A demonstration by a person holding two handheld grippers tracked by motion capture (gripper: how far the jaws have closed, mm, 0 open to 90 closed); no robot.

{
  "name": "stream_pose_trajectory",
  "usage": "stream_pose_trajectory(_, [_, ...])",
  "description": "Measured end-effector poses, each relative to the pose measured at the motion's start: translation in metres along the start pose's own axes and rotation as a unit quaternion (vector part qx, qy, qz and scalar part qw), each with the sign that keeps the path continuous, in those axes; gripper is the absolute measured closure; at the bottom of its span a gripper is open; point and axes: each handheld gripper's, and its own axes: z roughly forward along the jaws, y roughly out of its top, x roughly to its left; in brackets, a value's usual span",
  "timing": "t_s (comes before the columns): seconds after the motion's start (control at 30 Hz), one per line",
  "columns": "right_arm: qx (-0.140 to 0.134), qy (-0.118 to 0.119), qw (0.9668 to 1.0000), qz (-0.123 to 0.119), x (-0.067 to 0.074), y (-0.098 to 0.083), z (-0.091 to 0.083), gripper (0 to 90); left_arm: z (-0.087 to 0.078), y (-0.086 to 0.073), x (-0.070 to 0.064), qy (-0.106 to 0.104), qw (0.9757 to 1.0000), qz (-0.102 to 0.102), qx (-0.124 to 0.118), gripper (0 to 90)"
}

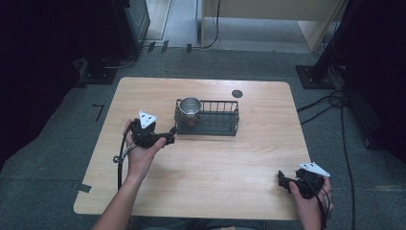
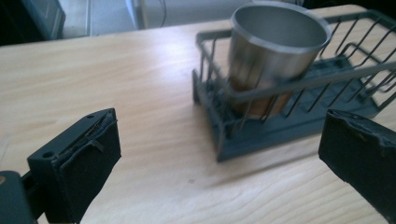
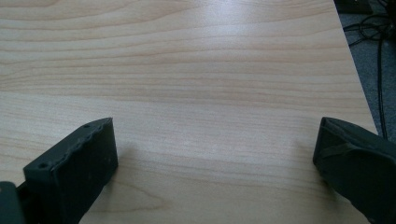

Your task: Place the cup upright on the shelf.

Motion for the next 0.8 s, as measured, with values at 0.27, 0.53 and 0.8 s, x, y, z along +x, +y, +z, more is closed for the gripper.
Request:
stream_pose_trajectory(0.27, [0.0, 0.0, 1.0, 0.0, 0.0, 0.0, 0.0, 0.0, -0.008, -0.027, 0.019, 0.011, 0.9997, -0.015, 0.016, 0.0])
stream_pose_trajectory(0.53, [0.0, 0.0, 1.0, 0.0, 0.0, 0.0, 0.0, 0.0, -0.013, -0.05, 0.036, 0.027, 0.9987, -0.026, 0.033, 0.0])
stream_pose_trajectory(0.8, [0.0, 0.0, 1.0, 0.0, 0.0, 0.0, 0.0, 0.0, -0.016, -0.077, 0.05, 0.04, 0.9965, -0.043, 0.059, 0.0])
